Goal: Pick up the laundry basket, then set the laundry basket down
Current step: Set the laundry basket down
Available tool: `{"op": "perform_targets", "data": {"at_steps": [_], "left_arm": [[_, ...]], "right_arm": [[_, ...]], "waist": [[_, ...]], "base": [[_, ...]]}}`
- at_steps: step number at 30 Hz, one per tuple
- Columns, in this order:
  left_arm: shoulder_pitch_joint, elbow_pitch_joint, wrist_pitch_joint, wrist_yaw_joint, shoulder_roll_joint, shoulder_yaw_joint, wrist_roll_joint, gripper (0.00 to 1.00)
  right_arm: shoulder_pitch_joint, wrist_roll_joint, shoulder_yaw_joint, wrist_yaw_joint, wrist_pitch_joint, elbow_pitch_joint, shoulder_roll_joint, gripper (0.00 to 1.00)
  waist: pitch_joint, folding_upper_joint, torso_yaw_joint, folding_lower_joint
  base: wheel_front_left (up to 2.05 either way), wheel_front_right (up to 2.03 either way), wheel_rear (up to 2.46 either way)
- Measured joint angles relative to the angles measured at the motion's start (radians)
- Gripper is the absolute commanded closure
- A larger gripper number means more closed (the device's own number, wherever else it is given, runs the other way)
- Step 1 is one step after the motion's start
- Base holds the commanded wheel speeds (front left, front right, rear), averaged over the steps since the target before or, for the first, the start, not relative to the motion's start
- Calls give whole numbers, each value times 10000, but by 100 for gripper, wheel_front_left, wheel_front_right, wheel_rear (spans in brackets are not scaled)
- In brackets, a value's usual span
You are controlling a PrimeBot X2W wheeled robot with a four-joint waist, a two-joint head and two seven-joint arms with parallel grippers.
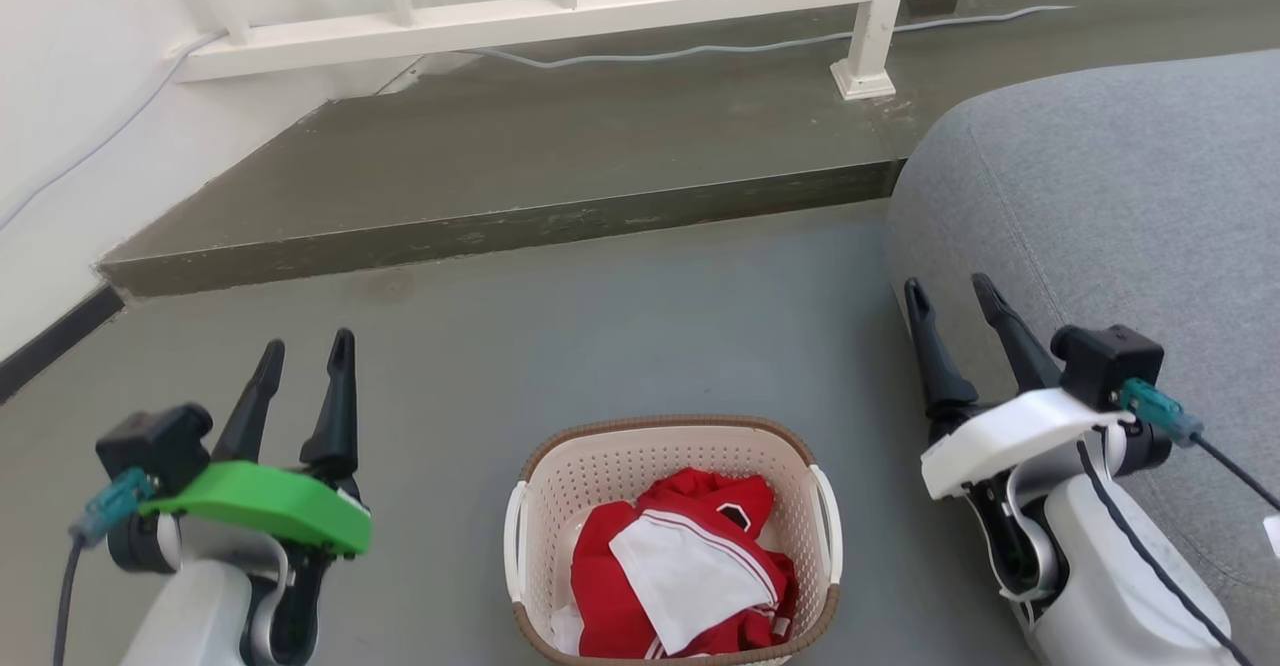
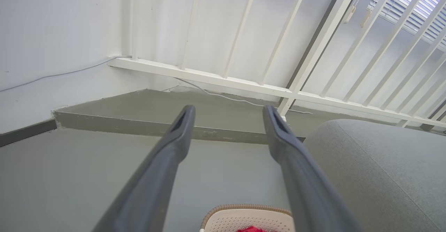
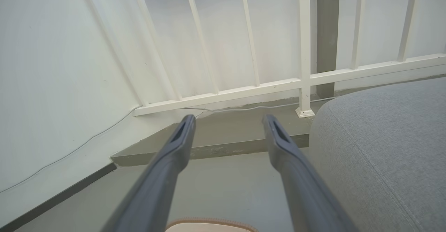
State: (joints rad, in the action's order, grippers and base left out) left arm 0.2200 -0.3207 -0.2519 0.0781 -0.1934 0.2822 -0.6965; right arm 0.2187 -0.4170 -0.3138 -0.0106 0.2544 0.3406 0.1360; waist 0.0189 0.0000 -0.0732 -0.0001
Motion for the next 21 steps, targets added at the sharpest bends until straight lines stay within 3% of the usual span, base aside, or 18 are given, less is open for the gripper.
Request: {"op": "perform_targets", "data": {"at_steps": [21], "left_arm": [[-1346,1145,0,113,719,-905,1453,0]], "right_arm": [[-857,721,468,6,0,-798,-146,0]], "waist": [[86,0,1,0]], "base": [[0,0,0]]}}
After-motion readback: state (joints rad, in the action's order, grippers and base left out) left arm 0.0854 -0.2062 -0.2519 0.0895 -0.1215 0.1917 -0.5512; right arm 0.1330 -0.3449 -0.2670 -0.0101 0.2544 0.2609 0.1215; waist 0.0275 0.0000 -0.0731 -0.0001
